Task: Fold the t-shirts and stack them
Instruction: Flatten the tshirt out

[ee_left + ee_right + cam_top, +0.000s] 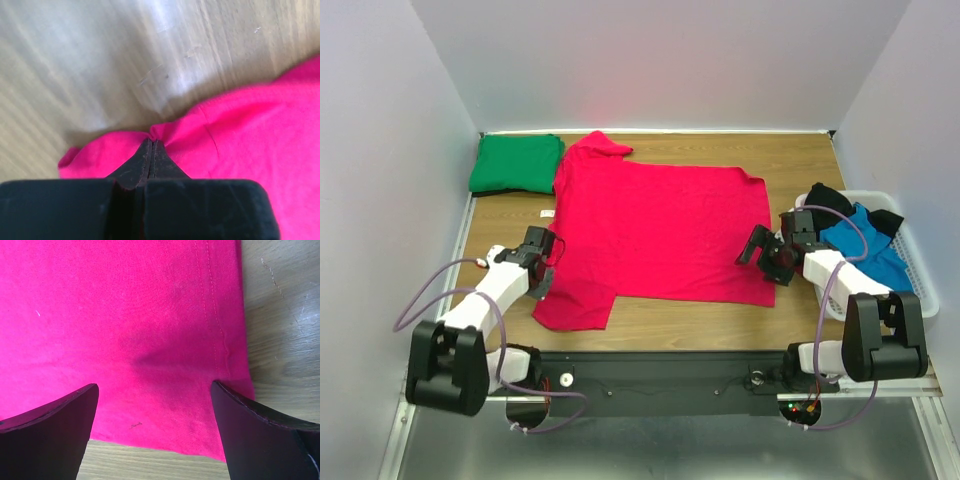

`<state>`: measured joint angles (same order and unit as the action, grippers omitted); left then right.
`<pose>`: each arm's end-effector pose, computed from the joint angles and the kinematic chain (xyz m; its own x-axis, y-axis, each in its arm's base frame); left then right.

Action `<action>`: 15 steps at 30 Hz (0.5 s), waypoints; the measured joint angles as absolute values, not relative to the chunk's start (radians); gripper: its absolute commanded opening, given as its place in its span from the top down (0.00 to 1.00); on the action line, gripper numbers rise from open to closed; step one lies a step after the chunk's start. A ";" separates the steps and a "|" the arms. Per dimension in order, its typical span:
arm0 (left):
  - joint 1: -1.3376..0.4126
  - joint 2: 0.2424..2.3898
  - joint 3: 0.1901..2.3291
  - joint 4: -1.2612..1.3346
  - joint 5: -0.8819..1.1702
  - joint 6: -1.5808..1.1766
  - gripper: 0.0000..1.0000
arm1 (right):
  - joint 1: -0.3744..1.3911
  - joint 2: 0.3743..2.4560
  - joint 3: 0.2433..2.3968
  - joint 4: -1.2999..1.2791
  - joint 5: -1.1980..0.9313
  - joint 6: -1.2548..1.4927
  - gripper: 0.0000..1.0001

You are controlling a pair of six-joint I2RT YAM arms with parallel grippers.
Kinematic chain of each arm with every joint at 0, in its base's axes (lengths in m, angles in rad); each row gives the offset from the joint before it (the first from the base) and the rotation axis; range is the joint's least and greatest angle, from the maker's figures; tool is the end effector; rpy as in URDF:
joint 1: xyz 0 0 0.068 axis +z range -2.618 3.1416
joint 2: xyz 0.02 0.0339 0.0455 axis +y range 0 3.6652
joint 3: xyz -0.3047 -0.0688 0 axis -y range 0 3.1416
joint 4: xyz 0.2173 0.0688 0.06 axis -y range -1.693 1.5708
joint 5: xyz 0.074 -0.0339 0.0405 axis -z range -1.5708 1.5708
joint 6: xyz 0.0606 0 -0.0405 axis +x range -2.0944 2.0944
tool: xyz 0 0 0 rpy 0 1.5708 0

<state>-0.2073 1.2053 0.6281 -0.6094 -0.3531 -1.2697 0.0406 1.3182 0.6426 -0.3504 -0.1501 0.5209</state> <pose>0.1755 -0.0155 0.2085 -0.3324 -0.8458 -0.4173 -0.8468 0.4625 -0.2629 0.2198 0.0180 0.2049 -0.7997 0.4600 -0.3859 0.3233 0.8715 0.3688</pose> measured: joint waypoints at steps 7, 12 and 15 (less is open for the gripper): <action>-0.207 1.011 0.588 -0.667 -0.331 -1.389 0.71 | 0.041 1.318 0.643 -0.350 -0.148 0.525 0.00; -0.207 0.977 0.588 -0.694 -0.315 -1.422 0.03 | 0.041 1.316 0.643 -0.351 -0.149 0.528 0.00; -0.207 0.959 0.592 -0.732 -0.316 -1.434 0.02 | 0.041 1.300 0.641 -0.359 -0.149 0.528 0.00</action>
